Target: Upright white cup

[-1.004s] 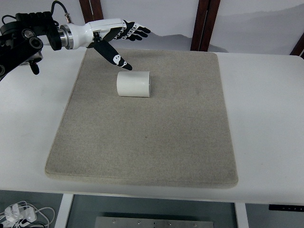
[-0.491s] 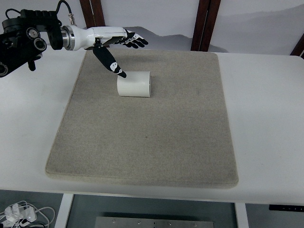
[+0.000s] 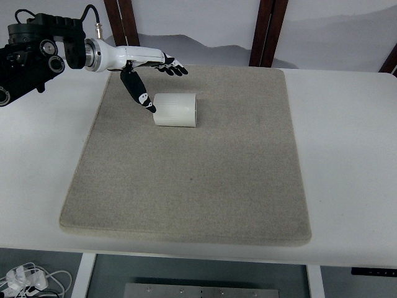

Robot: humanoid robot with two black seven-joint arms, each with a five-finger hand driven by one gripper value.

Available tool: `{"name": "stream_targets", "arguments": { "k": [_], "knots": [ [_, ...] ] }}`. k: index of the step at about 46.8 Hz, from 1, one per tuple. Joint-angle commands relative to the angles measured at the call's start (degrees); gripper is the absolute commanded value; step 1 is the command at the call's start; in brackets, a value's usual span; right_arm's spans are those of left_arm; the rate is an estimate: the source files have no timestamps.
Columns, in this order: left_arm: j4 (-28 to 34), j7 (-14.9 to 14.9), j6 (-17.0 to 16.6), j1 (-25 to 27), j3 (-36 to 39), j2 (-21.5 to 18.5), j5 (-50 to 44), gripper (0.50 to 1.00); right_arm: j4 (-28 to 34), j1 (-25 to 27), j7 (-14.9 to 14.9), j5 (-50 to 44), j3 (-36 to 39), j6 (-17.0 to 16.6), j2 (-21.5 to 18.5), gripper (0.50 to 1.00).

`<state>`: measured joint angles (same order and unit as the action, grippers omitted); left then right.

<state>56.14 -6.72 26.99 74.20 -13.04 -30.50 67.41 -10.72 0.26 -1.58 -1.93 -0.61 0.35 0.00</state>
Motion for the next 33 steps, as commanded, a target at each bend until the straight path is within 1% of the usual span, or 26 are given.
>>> {"name": "stream_targets", "arguments": {
  "k": [1, 11, 14, 18, 22, 33],
  "knots": [
    [0.0, 1.4, -0.3, 0.3, 1.0, 0.3, 0.1, 0.996, 0.0, 0.0, 0.0, 0.0, 0.0, 0.0, 0.0, 0.952],
    [-0.6, 5.5, -0.4, 0.3, 1.1, 1.1, 0.1, 0.994, 0.0, 0.0, 0.0, 0.0, 0.0, 0.0, 0.0, 0.952],
    [-0.9, 6.0, -0.8, 0.3, 1.1, 1.9, 0.1, 0.992, 0.0, 0.0, 0.0, 0.0, 0.0, 0.0, 0.0, 0.952],
    [-1.8, 6.6, -1.2, 0.2, 1.2, 4.4, 0.1, 0.992, 0.0, 0.0, 0.0, 0.0, 0.0, 0.0, 0.0, 0.952],
    [-2.7, 7.1, -1.2, 0.2, 1.4, 5.5, 0.5, 0.992, 0.0, 0.0, 0.0, 0.0, 0.0, 0.0, 0.0, 0.952],
    [-7.6, 7.1, -1.2, 0.2, 1.4, 9.7, 4.0, 0.990, 0.0, 0.0, 0.0, 0.0, 0.0, 0.0, 0.0, 0.952]
  ]
}}
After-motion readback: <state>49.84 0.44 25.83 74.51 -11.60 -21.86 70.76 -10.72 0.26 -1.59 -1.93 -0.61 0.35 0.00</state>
